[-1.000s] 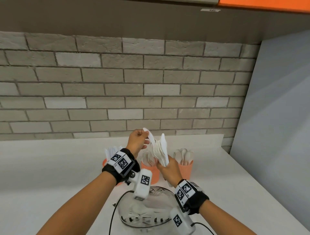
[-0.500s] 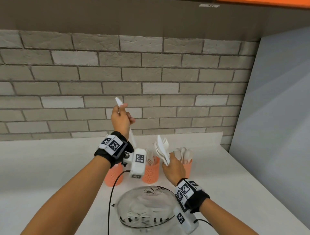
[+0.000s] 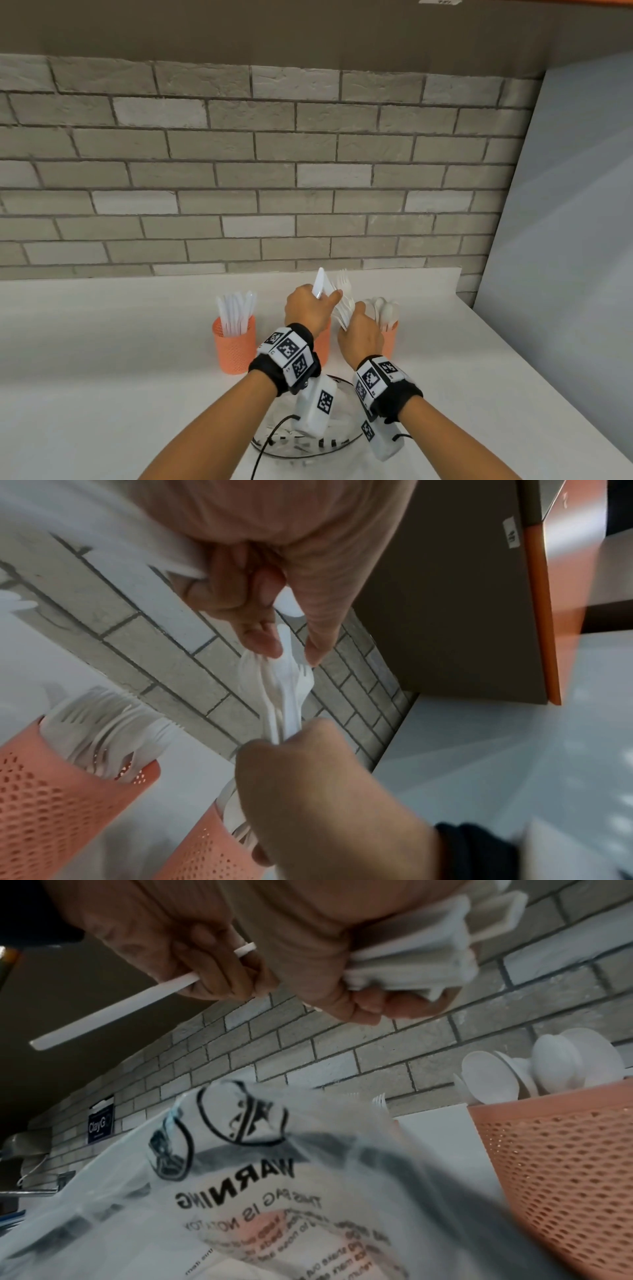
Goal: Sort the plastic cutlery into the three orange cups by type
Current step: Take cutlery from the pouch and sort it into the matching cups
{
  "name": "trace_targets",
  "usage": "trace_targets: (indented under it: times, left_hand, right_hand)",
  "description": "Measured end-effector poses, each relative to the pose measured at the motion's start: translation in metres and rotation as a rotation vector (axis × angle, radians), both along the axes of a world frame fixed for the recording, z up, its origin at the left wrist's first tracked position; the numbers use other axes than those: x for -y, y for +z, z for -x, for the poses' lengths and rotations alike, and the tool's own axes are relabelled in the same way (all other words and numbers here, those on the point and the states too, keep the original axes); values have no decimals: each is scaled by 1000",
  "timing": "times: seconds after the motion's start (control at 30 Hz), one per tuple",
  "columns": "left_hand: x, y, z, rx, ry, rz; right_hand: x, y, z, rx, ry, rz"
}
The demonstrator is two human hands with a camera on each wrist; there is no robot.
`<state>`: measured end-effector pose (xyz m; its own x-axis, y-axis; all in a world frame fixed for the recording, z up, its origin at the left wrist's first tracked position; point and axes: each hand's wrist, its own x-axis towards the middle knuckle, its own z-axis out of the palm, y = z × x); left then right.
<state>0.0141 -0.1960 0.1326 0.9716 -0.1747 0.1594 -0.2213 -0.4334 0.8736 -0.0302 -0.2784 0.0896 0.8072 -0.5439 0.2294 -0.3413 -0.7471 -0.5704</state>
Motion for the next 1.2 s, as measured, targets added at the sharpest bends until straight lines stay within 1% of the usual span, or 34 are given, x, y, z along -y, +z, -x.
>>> trace_targets:
  times: [0.13, 0.3, 0.43, 0.57, 0.63, 0.67, 0.77, 0.87, 0.93, 0.97, 1.03, 1.1, 1.13, 1.17, 1.2]
  left_hand:
    - [6, -6, 0, 5, 50, -59]
    - [11, -12, 0, -55, 25, -62]
    - [12, -12, -1, -119, 14, -5]
    - [13, -6, -4, -90, 34, 19]
    - [11, -1, -6, -62, 58, 87]
    - [9, 2, -8, -61, 75, 159]
    - [1, 11, -19, -105, 99, 428]
    - [-12, 18, -37, -150, 139, 565]
    - [-24, 20, -49, -162, 170, 589]
    - [-32, 19, -55, -179, 163, 592]
    - [-49, 14, -61, -257, 121, 610]
    - [-68, 2, -65, -361, 71, 681]
    - [-78, -5, -69, -386, 67, 709]
    - [-88, -12, -75, -380, 87, 721]
    - [-97, -18, -81, -340, 128, 690]
  right_hand:
    - [-1, -1, 1, -14, -10, 6]
    - [-2, -1, 6, -21, 13, -5]
    - [-1, -3, 6, -36, 19, -34]
    - [0, -6, 2, -37, 26, -66]
    - [2, -8, -1, -32, 36, -98]
    - [2, -9, -2, -37, 47, -115]
    - [3, -16, -3, -47, 104, -175]
    - [3, -23, -5, -24, 176, -254]
    - [3, -23, -9, -30, 229, -335]
    - [2, -22, -10, -36, 252, -415]
    - [3, -20, -10, -34, 290, -639]
    - [4, -19, -10, -25, 313, -860]
    - [6, -19, -11, -25, 326, -940]
    - [6, -18, -12, -32, 341, -1005]
    - [7, -17, -13, -47, 358, -1059]
